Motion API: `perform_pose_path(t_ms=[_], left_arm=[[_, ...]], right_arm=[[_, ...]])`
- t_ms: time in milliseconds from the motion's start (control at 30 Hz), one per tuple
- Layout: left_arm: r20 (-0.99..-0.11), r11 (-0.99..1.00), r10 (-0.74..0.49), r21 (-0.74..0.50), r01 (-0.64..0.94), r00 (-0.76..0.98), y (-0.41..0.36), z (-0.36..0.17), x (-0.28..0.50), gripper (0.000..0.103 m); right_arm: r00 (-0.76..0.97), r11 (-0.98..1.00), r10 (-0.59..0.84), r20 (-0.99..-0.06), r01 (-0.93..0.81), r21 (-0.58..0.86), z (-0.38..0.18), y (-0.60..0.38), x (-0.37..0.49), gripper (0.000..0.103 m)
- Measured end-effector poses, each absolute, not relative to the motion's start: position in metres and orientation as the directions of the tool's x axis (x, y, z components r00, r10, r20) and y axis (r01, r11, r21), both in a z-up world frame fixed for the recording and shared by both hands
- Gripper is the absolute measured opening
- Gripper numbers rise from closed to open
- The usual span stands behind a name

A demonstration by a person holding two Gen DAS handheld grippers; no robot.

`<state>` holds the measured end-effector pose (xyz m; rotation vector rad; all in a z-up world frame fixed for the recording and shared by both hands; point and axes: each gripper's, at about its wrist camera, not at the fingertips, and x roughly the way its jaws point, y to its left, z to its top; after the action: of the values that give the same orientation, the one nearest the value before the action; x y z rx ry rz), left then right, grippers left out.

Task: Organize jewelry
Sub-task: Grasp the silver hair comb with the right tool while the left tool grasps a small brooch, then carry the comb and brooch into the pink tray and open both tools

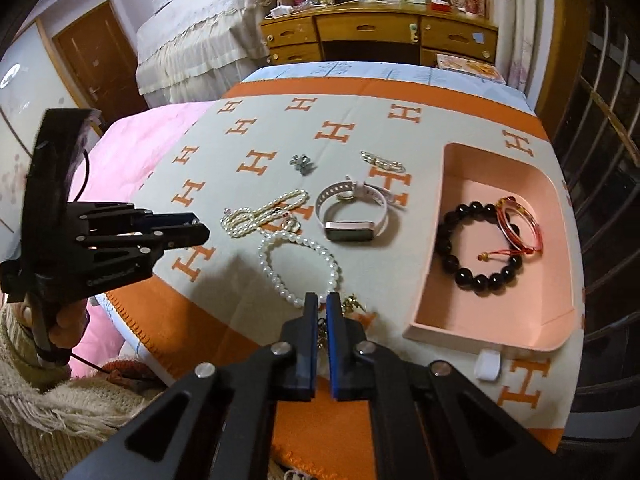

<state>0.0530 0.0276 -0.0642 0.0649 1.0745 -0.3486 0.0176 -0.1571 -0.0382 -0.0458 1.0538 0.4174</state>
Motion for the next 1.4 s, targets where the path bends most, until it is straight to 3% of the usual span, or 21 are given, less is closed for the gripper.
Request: perform_pose_path(t_ms=[367, 600, 833, 1000, 1400], left_arm=[[-0.847, 0.92, -0.294, -0.124, 0.372, 0.444, -0.005, -0.035, 0.06, 0.016], [-0.815, 0.883, -0.36, -0.141, 0.447, 0.454, -0.052, -0.004, 0.085, 0.016], [-0.795, 0.838, -0.415, -0.144, 0.527, 0.442, -0.114, 0.005, 0.108, 0.016], [-0.804, 0.82, -0.43, -0.16, 0.549, 0.41, -0.151, -0.004, 0.126, 0.016], [-0.847, 0.815, -0.412, -0.179, 0.551, 0.334, -0.185, -0.04, 0.142, 0.016]], right_arm=[[0.511, 0.923, 0.324, -0.796, -0.356, 0.147, 0.006, -0.172, 0.016, 0.004], [0.642, 0.961, 0.246, -0.726, -0.258, 0.098, 0.043, -0.206, 0.026, 0.004], [0.626, 0.986, 0.163, -0.763, -0.123, 0.11, 0.017, -0.247, 0.054, 0.004], [0.574, 0.982, 0.189, -0.797, -0.086, 0.17, -0.009, -0.263, 0.065, 0.004], [0.509, 0.998, 0.065, -0.858, -0.02, 0.064, -0.04, -0.276, 0.067, 0.008]])
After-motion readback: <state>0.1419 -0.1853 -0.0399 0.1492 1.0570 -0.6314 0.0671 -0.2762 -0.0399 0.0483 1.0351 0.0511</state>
